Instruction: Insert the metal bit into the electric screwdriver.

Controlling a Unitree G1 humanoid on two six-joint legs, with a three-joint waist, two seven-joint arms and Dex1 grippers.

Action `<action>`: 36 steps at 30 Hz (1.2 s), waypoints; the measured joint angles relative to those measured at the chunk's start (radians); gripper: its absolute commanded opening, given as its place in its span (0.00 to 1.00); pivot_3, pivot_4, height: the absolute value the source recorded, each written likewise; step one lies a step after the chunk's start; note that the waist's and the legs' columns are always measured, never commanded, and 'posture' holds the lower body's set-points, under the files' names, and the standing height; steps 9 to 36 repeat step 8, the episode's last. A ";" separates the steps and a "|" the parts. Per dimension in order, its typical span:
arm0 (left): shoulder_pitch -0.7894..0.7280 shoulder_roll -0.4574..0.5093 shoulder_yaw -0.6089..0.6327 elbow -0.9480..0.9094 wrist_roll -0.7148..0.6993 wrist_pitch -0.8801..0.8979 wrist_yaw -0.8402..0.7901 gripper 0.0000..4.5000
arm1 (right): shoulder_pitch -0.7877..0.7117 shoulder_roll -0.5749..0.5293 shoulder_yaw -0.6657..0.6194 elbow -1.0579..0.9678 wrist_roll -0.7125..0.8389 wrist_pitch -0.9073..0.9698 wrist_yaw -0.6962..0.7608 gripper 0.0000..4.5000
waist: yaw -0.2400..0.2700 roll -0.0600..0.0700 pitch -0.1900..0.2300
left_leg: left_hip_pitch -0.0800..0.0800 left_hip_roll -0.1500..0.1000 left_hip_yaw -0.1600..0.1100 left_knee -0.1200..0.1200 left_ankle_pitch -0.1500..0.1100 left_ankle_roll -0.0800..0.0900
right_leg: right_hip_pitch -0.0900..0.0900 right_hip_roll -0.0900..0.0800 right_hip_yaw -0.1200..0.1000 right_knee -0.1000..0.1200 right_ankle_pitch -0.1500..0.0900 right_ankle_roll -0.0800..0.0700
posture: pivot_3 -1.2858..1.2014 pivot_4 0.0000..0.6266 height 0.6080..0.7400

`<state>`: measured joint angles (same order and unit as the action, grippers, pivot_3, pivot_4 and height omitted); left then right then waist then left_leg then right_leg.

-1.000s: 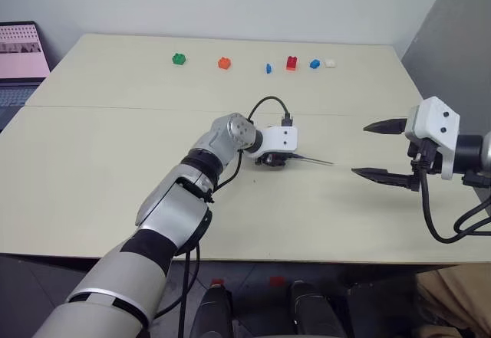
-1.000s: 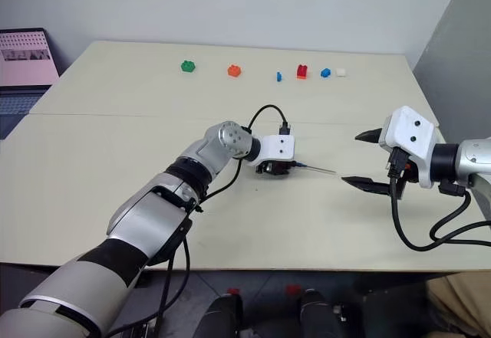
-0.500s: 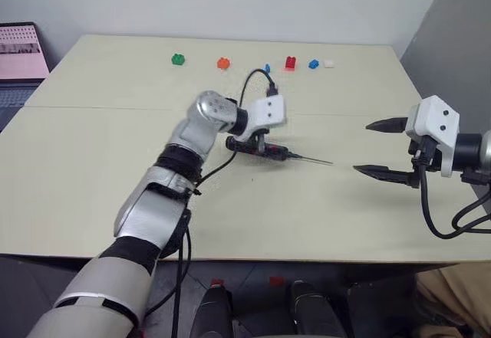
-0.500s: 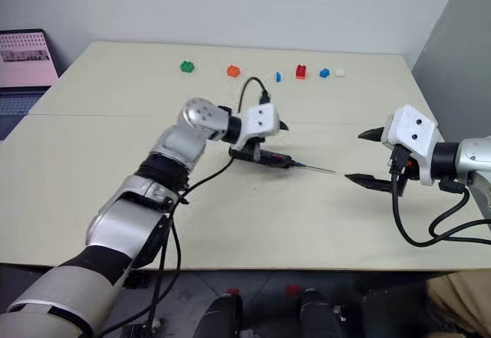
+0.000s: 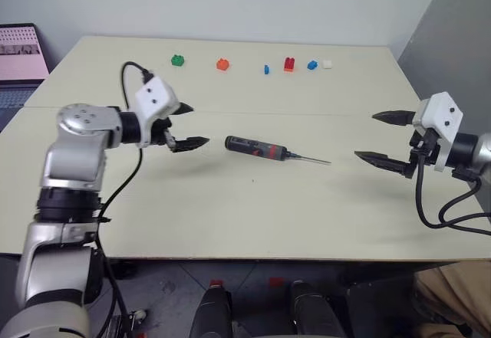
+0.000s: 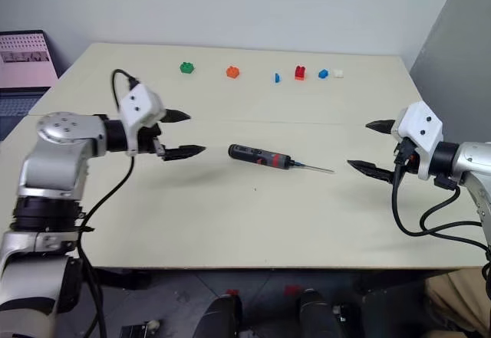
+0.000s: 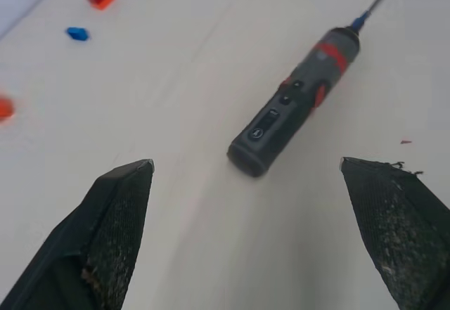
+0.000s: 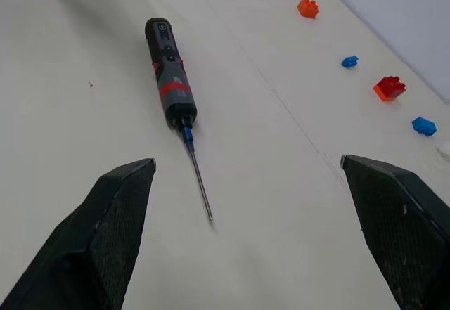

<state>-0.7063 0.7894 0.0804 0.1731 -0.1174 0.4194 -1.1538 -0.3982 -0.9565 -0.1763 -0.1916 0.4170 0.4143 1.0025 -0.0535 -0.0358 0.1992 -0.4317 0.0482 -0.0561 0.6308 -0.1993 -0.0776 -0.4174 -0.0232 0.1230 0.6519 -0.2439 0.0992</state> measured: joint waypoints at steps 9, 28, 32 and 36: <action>0.168 0.047 0.110 -0.094 -0.127 0.146 0.031 0.99 | 0.045 0.012 -0.018 0.029 0.002 -0.033 0.013 0.99 | -0.002 0.000 0.000 | 0.002 0.000 0.000 0.001 0.001 0.001 | 0.000 0.000 0.000 0.006 -0.001 0.000 | 0.52 0.24 1.00; 0.168 0.047 0.110 -0.094 -0.127 0.146 0.031 0.99 | 0.045 0.012 -0.018 0.029 0.002 -0.033 0.013 0.99 | -0.002 0.000 0.000 | 0.002 0.000 0.000 0.001 0.001 0.001 | 0.000 0.000 0.000 0.006 -0.001 0.000 | 0.52 0.24 1.00; 0.168 0.047 0.110 -0.094 -0.127 0.146 0.031 0.99 | 0.045 0.012 -0.018 0.029 0.002 -0.033 0.013 0.99 | -0.002 0.000 0.000 | 0.002 0.000 0.000 0.001 0.001 0.001 | 0.000 0.000 0.000 0.006 -0.001 0.000 | 0.52 0.24 1.00; 0.168 0.047 0.110 -0.094 -0.127 0.146 0.031 0.99 | 0.045 0.012 -0.018 0.029 0.002 -0.033 0.013 0.99 | -0.002 0.000 0.000 | 0.002 0.000 0.000 0.001 0.001 0.001 | 0.000 0.000 0.000 0.006 -0.001 0.000 | 0.52 0.24 1.00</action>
